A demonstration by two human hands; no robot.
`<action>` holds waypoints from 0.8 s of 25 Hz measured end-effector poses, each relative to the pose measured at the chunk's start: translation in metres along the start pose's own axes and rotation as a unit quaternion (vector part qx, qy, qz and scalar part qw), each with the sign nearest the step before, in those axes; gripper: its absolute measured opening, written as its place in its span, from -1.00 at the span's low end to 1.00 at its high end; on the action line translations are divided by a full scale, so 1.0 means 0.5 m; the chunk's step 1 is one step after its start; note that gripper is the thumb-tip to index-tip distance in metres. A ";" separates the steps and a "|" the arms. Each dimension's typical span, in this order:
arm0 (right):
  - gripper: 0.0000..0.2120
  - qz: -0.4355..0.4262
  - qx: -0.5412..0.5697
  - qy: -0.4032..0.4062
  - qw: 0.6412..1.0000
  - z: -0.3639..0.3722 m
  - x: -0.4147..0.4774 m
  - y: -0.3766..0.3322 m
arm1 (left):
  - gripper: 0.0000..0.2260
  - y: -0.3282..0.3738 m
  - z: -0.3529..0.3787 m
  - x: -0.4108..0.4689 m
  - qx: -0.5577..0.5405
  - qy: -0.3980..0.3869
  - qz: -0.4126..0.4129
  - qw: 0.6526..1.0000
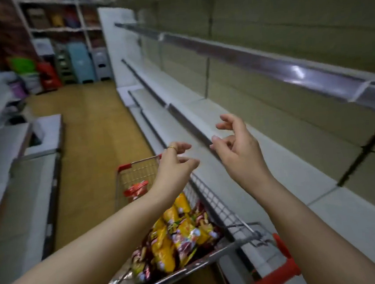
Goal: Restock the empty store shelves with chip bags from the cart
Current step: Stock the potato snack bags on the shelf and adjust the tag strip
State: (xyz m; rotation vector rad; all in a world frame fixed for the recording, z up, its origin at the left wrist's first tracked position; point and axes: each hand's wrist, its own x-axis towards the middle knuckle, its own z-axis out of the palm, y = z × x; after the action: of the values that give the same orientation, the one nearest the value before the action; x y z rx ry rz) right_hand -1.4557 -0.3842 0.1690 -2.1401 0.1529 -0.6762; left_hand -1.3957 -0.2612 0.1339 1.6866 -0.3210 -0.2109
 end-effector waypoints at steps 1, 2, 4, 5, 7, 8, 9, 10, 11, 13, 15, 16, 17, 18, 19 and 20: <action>-0.60 0.006 0.002 -0.023 1.000 0.049 0.016 0.004 | -0.77 -0.029 -0.035 0.014 0.004 0.013 -0.021 1.000; -0.60 0.018 0.002 -0.049 0.999 0.106 0.030 0.011 | -0.77 -0.063 -0.072 0.029 0.011 0.030 -0.044 0.999; -0.60 0.042 -0.003 -0.095 0.995 0.203 0.045 0.034 | -0.77 -0.135 -0.131 0.052 0.016 0.060 -0.088 0.994; -0.60 0.050 -0.004 -0.116 0.992 0.249 0.049 0.050 | -0.78 -0.174 -0.154 0.061 0.017 0.073 -0.114 0.991; -0.59 0.069 -0.011 -0.160 0.985 0.332 0.051 0.090 | -0.82 -0.247 -0.186 0.070 0.015 0.095 -0.170 0.981; -0.58 0.083 -0.019 -0.184 0.979 0.367 0.053 0.113 | -0.83 -0.279 -0.196 0.074 0.009 0.104 -0.192 0.976; -0.57 0.097 -0.027 -0.207 0.973 0.397 0.055 0.136 | -0.83 -0.307 -0.201 0.079 0.002 0.108 -0.212 0.971; -0.56 0.114 -0.033 -0.229 0.966 0.425 0.058 0.161 | -0.83 -0.333 -0.204 0.087 -0.005 0.112 -0.229 0.967; -0.56 0.127 -0.039 -0.247 0.960 0.452 0.064 0.187 | -0.83 -0.357 -0.206 0.097 -0.010 0.116 -0.241 0.964; -0.57 0.155 -0.045 -0.281 0.946 0.509 0.079 0.251 | -0.85 -0.409 -0.203 0.124 -0.026 0.128 -0.258 0.957; -0.58 0.186 -0.048 -0.310 0.931 0.565 0.093 0.322 | -0.83 -0.468 -0.191 0.146 -0.048 0.142 -0.277 0.949; -0.57 0.199 -0.053 -0.325 0.923 0.593 0.101 0.357 | -0.82 -0.498 -0.180 0.154 -0.058 0.147 -0.287 0.945; -0.57 0.209 -0.062 -0.337 0.916 0.624 0.109 0.397 | -0.81 -0.531 -0.165 0.161 -0.066 0.148 -0.301 0.940; -0.57 0.214 -0.075 -0.347 0.910 0.651 0.119 0.431 | -0.81 -0.561 -0.151 0.166 -0.073 0.150 -0.314 0.935; -0.57 0.218 -0.087 -0.355 0.905 0.677 0.130 0.462 | -0.81 -0.587 -0.141 0.171 -0.079 0.154 -0.325 0.930; -0.57 0.224 -0.096 -0.362 0.900 0.704 0.144 0.489 | -0.82 -0.610 -0.132 0.178 -0.085 0.160 -0.332 0.926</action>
State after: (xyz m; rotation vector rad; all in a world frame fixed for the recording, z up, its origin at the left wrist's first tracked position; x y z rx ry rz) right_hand -1.1809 -0.3115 -0.1595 -2.2830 0.2991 0.4305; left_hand -1.2632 -0.1926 -0.1544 1.5712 0.5152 -0.4399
